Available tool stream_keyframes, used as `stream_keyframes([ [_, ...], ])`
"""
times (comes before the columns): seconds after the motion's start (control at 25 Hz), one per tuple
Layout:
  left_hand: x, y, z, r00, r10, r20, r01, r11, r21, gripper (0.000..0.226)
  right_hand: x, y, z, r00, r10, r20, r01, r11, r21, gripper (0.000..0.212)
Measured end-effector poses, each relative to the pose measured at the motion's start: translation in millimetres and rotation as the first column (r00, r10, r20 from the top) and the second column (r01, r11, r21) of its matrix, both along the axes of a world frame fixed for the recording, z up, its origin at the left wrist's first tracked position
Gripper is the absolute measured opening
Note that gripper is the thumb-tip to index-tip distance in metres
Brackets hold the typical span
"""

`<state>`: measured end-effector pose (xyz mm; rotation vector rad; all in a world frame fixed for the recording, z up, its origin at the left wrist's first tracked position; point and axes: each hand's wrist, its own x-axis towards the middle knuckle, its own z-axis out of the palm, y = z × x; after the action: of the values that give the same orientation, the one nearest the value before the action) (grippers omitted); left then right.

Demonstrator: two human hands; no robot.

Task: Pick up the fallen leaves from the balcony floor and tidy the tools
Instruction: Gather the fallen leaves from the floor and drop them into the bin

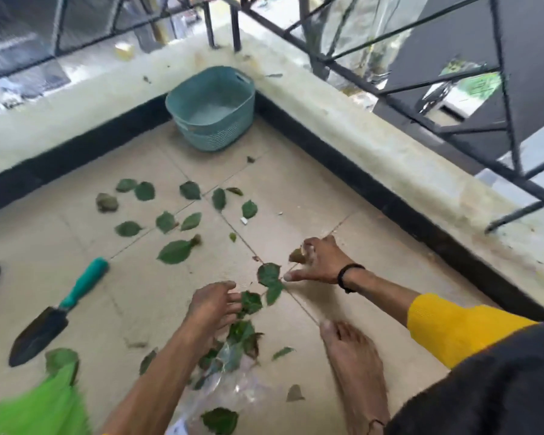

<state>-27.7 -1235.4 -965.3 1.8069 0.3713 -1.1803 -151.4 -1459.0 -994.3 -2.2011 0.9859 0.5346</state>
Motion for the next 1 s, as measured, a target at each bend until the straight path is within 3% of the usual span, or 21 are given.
stream_keyframes([
  [0.12,-2.6,6.1,-10.2,1.0,-0.015,0.024,0.015,1.0,-0.009,0.024,21.4,26.2,-16.8,0.991,0.103,0.08,-0.101,0.995,-0.021,0.106],
  [0.24,-3.7,4.4,-19.7,0.995,-0.09,0.042,0.09,0.996,0.0,0.028,40.9,47.0,-29.9,0.902,0.431,0.0,-0.427,0.894,-0.138,0.113],
  [0.32,-6.7,2.0,-20.7,0.989,-0.145,0.031,0.145,0.989,0.01,0.028,46.5,56.6,-35.7,0.82,0.572,-0.027,-0.569,0.807,-0.162,0.103],
  [0.4,-9.2,-1.4,-23.5,0.983,-0.183,0.033,0.182,0.983,0.032,0.03,46.5,63.2,-39.1,0.799,0.601,0.022,-0.59,0.79,-0.167,0.077],
  [0.52,-11.2,-3.4,-29.6,0.983,-0.183,0.022,0.182,0.981,0.061,0.027,46.0,68.1,-44.3,0.815,0.563,0.133,-0.548,0.825,-0.138,0.032],
  [0.6,-11.0,-3.7,-32.9,0.989,-0.146,0.021,0.145,0.988,0.056,0.023,46.8,71.3,-48.0,0.833,0.52,0.186,-0.508,0.854,-0.112,0.015],
  [0.72,-10.5,-4.2,-33.9,0.999,-0.05,0.01,0.05,0.999,0.018,0.019,47.7,69.5,-45.1,0.886,0.405,0.225,-0.402,0.914,-0.064,0.011],
  [0.84,-5.3,0.5,-27.8,0.995,0.086,0.045,-0.086,0.996,-0.012,0.02,48.9,58.1,-20.1,0.947,0.172,0.272,-0.195,0.979,0.057,0.012],
  [0.92,0.1,4.0,-22.8,0.985,0.152,0.083,-0.151,0.988,-0.025,0.025,51.3,52.3,5.1,0.945,-0.03,0.325,-0.053,0.969,0.242,0.012],
  [1.0,5.6,3.2,-17.5,0.957,0.289,0.015,-0.287,0.953,-0.098,0.027,59.0,52.3,34.9,0.904,-0.191,0.384,0.015,0.909,0.417,0.014],
])
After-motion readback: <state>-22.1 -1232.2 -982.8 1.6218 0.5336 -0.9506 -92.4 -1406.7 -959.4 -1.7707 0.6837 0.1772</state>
